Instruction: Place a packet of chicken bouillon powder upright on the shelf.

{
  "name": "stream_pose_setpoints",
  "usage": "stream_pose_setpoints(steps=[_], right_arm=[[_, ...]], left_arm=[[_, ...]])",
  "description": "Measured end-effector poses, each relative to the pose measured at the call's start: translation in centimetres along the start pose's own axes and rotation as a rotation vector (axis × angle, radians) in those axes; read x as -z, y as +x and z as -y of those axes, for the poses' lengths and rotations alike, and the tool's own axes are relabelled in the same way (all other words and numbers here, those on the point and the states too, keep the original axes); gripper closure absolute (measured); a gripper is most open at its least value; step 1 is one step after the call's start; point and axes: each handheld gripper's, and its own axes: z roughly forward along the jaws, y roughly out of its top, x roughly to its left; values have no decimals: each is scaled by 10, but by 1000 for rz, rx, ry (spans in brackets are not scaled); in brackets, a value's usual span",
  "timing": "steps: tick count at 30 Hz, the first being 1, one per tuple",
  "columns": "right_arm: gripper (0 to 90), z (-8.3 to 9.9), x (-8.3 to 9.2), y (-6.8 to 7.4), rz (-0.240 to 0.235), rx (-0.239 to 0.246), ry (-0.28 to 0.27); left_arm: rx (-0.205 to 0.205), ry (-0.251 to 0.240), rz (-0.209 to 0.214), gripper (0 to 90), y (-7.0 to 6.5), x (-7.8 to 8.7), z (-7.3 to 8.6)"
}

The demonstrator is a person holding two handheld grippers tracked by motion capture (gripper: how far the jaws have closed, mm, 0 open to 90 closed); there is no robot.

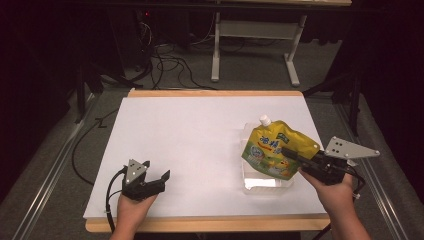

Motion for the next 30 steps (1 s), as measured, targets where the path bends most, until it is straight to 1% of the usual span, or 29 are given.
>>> stream_pose_setpoints(steps=[4, 7, 10, 14, 19, 22, 23, 24, 25, 27, 30], right_arm=[[900, 2, 1, -1, -2, 1, -6], [900, 2, 1, -2, -2, -3, -2], [900, 1, 0, 1, 0, -4, 13], [900, 1, -4, 4, 3, 24, 34], [900, 7, -11, 5, -4, 17, 72], [900, 12, -15, 6, 1, 19, 97], [900, 12, -15, 6, 1, 19, 97], [900, 16, -17, 6, 7, 15, 120], [900, 18, -18, 6, 12, 15, 133], [900, 20, -18, 5, 11, 10, 136], [900, 25, -17, 2, 12, -14, 130]], left_arm=[[5, 3, 0, 199, 0, -2, 0], [1, 8, -2, 200, 0, -4, 0], [-4, 2, -1, 200, -2, -1, -1], [-14, 1, -1, 200, -2, 1, 0], [-12, 0, -1, 200, -1, 1, 0], [-15, 2, 2, 200, -2, 0, 0], [-15, 2, 2, 200, -2, 0, 0], [-14, 5, 5, 200, -2, 0, 0], [-15, 7, 6, 199, -2, 0, 0], [-18, 7, 5, 200, -2, 0, 0], [-19, 3, 7, 200, -3, -1, 0]])
